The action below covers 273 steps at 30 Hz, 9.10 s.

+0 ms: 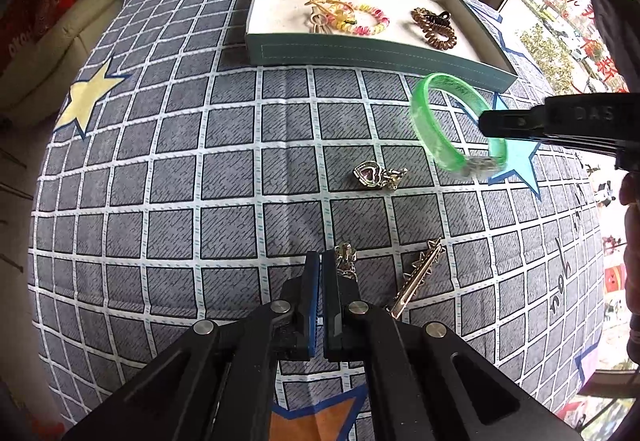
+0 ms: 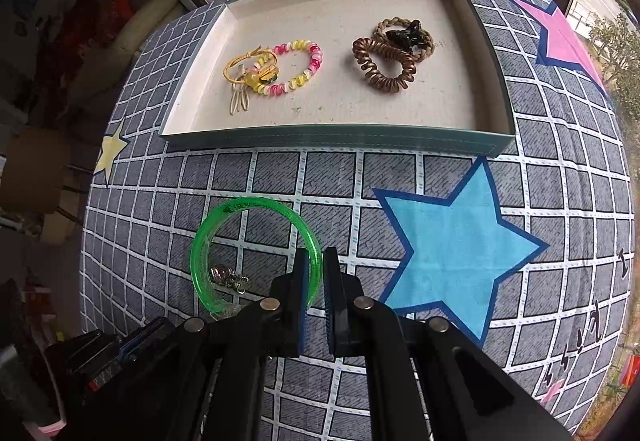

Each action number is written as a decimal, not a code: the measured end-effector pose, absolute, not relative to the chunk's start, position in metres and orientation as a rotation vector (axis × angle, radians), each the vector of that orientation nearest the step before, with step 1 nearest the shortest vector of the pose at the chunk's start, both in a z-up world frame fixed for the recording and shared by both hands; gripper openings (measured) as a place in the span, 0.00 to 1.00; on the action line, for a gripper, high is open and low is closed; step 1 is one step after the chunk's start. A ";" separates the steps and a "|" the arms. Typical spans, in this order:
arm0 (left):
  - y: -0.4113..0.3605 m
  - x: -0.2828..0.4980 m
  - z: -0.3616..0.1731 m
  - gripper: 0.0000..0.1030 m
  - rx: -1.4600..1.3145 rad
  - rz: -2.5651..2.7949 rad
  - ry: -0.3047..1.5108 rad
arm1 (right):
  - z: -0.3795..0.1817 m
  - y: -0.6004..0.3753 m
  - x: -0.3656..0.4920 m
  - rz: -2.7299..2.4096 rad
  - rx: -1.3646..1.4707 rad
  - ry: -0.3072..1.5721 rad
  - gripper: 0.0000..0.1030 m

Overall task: Organize jewelry
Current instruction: 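Grasp the heart pendant with the left tool while the right tool grasps the green bangle, then carry the pendant in the left tool while the right tool carries the bangle into the tray, then open the left tool releasing the pendant while the right tool releases the bangle, then grasp the second heart pendant with the left tool while the right tool approaches the silver hair pin, then grasp the silver hair pin with the right tool while the left tool holds the pendant, then carry the pendant in the left tool while the right tool carries the hair pin into the tray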

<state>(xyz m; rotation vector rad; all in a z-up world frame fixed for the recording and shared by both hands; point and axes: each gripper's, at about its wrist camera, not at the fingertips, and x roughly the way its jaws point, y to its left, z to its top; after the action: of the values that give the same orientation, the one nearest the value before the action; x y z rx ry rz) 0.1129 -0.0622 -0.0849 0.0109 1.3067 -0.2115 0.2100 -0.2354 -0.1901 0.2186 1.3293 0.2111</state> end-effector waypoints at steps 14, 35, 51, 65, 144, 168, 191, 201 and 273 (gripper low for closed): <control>-0.032 0.123 -0.118 1.00 0.057 -0.177 1.304 | -0.176 -0.247 0.188 0.209 0.274 1.326 0.07; -0.050 0.137 -0.218 0.29 0.115 -0.214 1.312 | -0.176 -0.254 0.175 0.188 0.299 1.335 0.07; -0.052 0.183 -0.189 0.29 -0.040 -0.266 1.198 | -0.159 -0.270 0.183 0.175 0.323 1.300 0.07; -0.082 0.287 -0.181 0.29 -0.056 -0.280 1.111 | -0.135 -0.290 0.243 0.158 0.330 1.233 0.07; -0.080 0.262 -0.138 1.00 0.063 -0.150 1.071 | -0.166 -0.303 0.275 0.160 0.375 1.258 0.77; -0.090 0.191 -0.201 1.00 0.218 -0.321 1.204 | -0.179 -0.284 0.177 0.129 0.398 1.363 0.77; -0.094 0.174 -0.203 0.44 0.150 -0.319 1.209 | -0.192 -0.260 0.141 0.115 0.394 1.401 0.77; -0.058 0.160 -0.190 0.43 0.082 -0.262 1.207 | -0.214 -0.211 0.127 0.136 0.390 1.444 0.76; -0.041 0.188 -0.132 0.43 -0.027 -0.253 1.120 | -0.146 -0.257 0.169 0.141 0.356 1.257 0.15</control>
<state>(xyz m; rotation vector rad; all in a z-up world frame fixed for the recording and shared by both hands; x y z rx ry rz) 0.1881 -0.0415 -0.1316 -0.0267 1.1202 -0.2533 0.1695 -0.2574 -0.1462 0.3561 1.2569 0.1411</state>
